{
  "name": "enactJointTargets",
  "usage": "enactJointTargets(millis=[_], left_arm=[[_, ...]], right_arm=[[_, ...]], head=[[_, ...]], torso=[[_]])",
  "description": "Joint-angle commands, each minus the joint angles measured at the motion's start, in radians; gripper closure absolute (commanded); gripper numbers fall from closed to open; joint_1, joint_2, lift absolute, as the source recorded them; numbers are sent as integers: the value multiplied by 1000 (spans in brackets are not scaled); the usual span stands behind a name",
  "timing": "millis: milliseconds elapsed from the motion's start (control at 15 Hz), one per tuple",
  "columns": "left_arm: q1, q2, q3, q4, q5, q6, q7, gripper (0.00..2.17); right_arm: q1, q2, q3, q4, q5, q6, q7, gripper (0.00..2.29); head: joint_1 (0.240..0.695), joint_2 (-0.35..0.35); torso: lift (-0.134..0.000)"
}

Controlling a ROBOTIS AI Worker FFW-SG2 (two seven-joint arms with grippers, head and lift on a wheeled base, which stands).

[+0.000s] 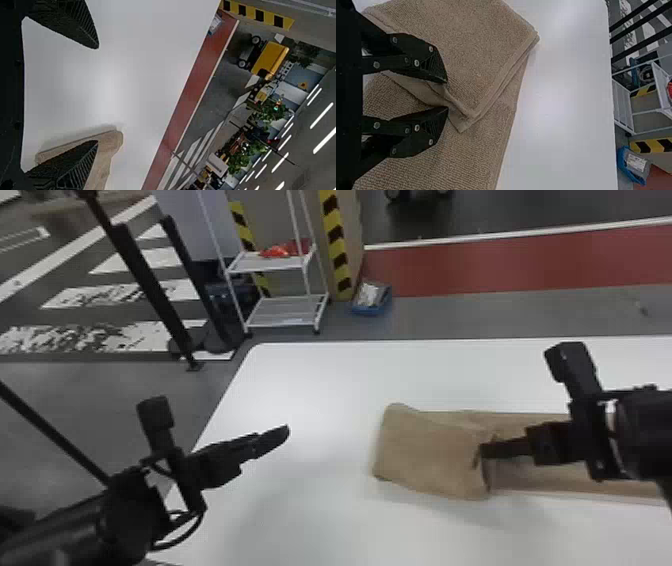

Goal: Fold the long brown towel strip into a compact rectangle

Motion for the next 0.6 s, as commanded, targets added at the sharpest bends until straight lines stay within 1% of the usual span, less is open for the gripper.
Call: enactJointTargets(millis=[0,133,333,533], left_arm=[[1,1,0,0,2,0,0,26],[1,0,-1,0,2,0,0,26],[5,0,-1,-3,4,0,0,33],[7,0,-1,-3,4,0,0,36]], right_arm=[[-1,1,-2,-1,1,5,-1,826],[-1,1,-3,-1,0,2,-1,826],[-1,1,-5,0,-8,-13,-25,826],[1,1,-3,5,-13,-28,-27,829]], head=[[695,290],[695,289],[695,286],[695,283]], torso=[[-120],[-120],[-120],[-120]])
